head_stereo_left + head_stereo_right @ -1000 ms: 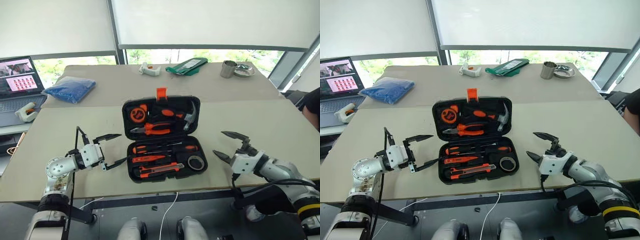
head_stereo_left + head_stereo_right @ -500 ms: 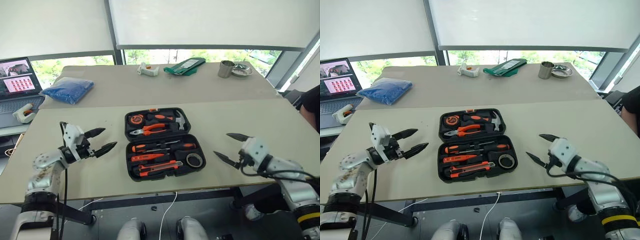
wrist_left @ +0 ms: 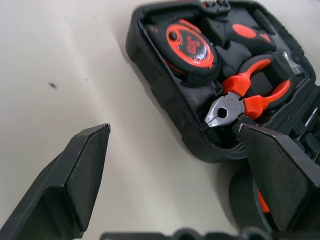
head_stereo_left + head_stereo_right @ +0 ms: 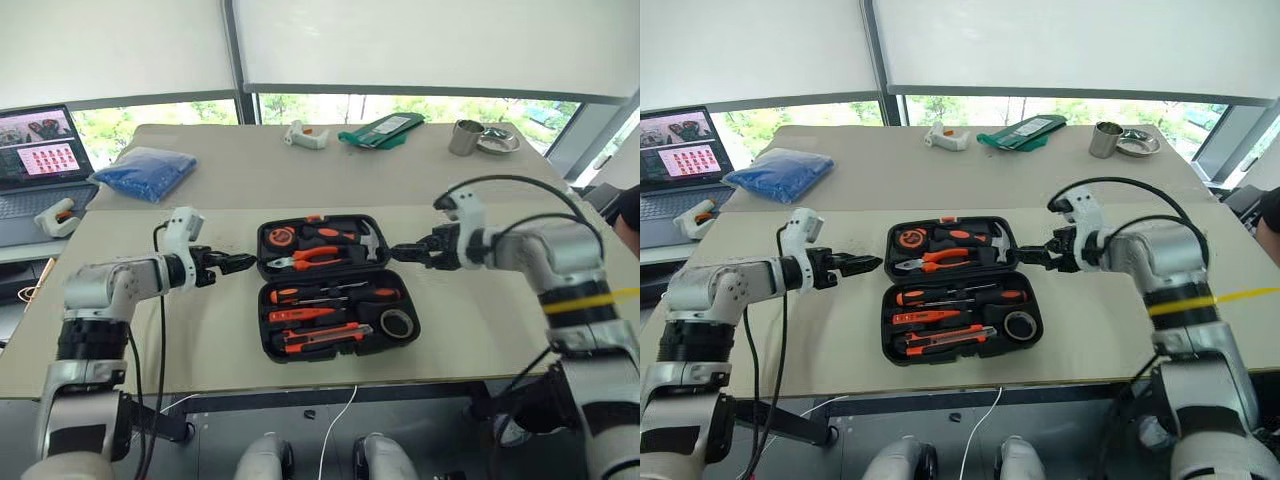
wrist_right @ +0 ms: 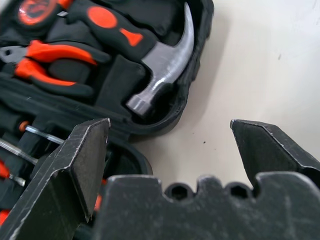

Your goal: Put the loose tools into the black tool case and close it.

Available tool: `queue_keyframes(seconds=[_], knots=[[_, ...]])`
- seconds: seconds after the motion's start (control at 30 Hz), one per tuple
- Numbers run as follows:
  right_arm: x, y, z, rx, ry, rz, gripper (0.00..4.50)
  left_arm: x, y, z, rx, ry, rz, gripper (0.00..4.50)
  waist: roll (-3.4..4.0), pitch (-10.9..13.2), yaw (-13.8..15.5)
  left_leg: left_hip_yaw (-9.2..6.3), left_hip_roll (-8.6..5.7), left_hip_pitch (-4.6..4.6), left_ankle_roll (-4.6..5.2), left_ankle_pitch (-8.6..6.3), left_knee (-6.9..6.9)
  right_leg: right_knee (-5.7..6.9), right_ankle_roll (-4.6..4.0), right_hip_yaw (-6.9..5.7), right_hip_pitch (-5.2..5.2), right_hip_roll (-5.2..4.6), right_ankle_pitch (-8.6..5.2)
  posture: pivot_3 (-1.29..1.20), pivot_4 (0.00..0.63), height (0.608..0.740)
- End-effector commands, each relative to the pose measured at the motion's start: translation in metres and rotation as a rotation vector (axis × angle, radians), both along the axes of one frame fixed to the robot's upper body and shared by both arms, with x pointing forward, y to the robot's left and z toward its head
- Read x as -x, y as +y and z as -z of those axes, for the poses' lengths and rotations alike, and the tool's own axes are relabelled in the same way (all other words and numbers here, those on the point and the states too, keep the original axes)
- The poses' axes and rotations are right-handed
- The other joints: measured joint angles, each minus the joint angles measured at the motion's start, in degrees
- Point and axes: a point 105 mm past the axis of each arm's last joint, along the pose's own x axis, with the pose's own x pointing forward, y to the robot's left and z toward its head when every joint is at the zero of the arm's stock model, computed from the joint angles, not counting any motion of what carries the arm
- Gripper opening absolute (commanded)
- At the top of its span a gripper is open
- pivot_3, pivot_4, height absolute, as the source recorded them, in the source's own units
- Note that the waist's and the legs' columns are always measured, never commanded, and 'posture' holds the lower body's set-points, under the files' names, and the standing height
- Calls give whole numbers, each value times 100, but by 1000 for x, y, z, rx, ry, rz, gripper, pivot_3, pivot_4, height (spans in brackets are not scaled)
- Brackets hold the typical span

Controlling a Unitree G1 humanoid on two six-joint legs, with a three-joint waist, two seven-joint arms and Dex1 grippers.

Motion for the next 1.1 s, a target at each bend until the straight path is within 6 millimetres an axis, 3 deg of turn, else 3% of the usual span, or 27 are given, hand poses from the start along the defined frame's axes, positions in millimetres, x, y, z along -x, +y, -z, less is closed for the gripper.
queue_keyframes(seconds=[0.03,0.2,0.37,0.43,0.47,0.5,0.8,0.87,0.97,1.1], knots=[[-12,2,-8,28,-6,28,4500,-7,-1,-7,-25,1,-16,4453,0,0,-16,0,0,-1,0,0,0,-1,1,-1,-1,0,0,0,150,740],[-25,12,-2,38,22,51,4500,-12,-11,-4,-25,13,-6,4453,0,0,-57,-2,0,-1,-1,1,0,2,3,-1,0,-2,1,0,150,740],[-32,8,8,29,52,96,4500,-20,-24,2,-18,29,-17,4453,0,0,-49,-2,2,-1,-3,2,0,5,4,-1,0,-5,2,0,150,740],[-34,7,12,35,53,104,4500,-24,-26,4,-24,31,-31,3936,0,0,-53,-2,0,0,-3,2,1,5,6,-1,3,-6,4,0,150,740],[-35,7,13,34,53,109,3995,-26,-25,4,-26,31,-45,3739,0,0,-59,-2,0,0,-4,2,1,5,8,-1,3,-7,5,0,150,740],[-36,8,13,33,51,113,3840,-27,-24,4,-28,30,-53,3328,0,0,-74,-2,0,1,-4,2,1,5,8,0,3,-7,6,0,150,740],[-38,8,22,21,91,137,733,-29,-17,4,0,36,-86,134,1,0,-62,-7,0,18,-13,8,0,16,6,-1,14,-13,8,0,150,740],[-38,10,27,18,99,136,42,-31,-20,2,26,13,-89,0,1,0,-61,-9,0,25,-15,11,0,19,5,-2,19,-13,10,0,150,740],[-43,16,22,-22,28,115,42,-37,-27,-9,88,-82,-75,0,1,0,-62,-10,0,38,-15,11,-1,19,4,-1,30,-14,10,0,150,740],[-54,29,-29,-82,-412,-35,42,-38,-28,-34,131,-377,-4,0,1,0,-79,-6,0,32,-19,20,-1,15,1,0,23,-14,18,0,150,740]])
